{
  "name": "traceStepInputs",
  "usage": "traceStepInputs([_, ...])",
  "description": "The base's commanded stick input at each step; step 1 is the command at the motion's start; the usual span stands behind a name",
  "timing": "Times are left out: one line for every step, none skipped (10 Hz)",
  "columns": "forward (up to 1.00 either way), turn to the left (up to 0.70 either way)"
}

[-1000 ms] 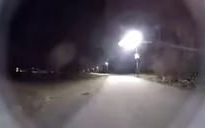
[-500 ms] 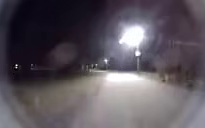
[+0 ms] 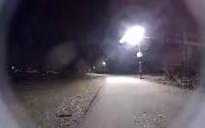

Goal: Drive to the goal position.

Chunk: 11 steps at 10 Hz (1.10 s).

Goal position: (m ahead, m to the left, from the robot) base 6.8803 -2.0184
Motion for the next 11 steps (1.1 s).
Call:
traceStepInputs([0.00, 0.00])
traceStepInputs([0.00, 0.00])
traceStepInputs([0.00, 0.00])
traceStepInputs([0.00, 0.00])
traceStepInputs([0.20, 0.00])
traceStepInputs([0.75, 0.00])
traceStepInputs([1.00, 0.00])
traceStepInputs([0.88, 0.00])
traceStepInputs([0.69, 0.00])
traceStepInputs([0.51, 0.00])
traceStepInputs([0.32, 0.00])
